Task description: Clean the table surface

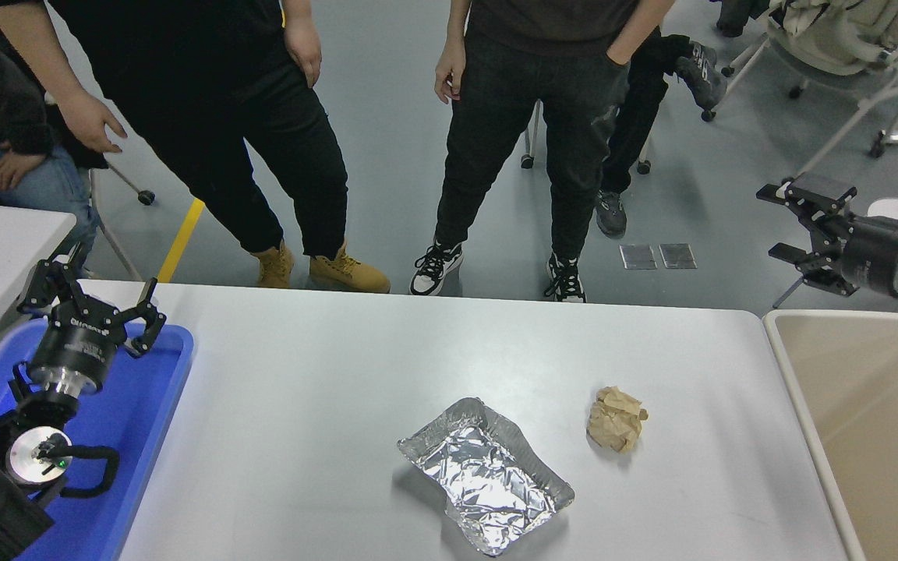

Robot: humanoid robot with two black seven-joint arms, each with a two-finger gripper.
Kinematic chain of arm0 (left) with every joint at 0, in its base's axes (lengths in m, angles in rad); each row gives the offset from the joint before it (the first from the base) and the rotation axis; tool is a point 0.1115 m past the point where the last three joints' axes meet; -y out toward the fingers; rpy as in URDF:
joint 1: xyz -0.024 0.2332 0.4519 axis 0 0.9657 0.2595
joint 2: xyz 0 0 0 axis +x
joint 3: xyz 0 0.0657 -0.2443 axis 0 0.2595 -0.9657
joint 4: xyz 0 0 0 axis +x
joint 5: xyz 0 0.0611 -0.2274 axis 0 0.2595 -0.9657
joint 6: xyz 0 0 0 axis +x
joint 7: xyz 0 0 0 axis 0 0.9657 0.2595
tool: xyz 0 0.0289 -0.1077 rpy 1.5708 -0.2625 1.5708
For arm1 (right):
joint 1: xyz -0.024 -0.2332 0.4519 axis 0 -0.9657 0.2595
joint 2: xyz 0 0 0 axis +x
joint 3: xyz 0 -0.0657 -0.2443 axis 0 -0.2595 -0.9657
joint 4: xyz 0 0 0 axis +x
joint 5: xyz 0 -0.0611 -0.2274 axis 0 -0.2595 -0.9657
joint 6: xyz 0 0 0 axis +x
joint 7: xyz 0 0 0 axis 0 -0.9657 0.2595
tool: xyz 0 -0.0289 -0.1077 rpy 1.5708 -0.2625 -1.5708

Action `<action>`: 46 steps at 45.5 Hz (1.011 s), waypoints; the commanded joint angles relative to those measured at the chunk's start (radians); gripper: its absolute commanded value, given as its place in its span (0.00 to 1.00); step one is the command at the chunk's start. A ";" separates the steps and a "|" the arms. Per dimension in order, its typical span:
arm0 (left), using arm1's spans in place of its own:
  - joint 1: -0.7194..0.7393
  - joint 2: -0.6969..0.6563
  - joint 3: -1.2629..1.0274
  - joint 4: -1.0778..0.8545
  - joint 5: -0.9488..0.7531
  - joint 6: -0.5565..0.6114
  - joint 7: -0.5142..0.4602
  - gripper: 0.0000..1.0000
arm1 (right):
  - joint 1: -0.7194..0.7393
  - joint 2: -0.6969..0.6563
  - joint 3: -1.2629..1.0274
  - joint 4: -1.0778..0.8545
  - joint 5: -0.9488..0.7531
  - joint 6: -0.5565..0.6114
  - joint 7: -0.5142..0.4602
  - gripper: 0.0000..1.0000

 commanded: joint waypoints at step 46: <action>0.000 0.000 0.000 0.000 0.000 0.000 0.000 1.00 | 0.233 0.416 -0.313 0.366 -0.614 0.040 -0.008 0.99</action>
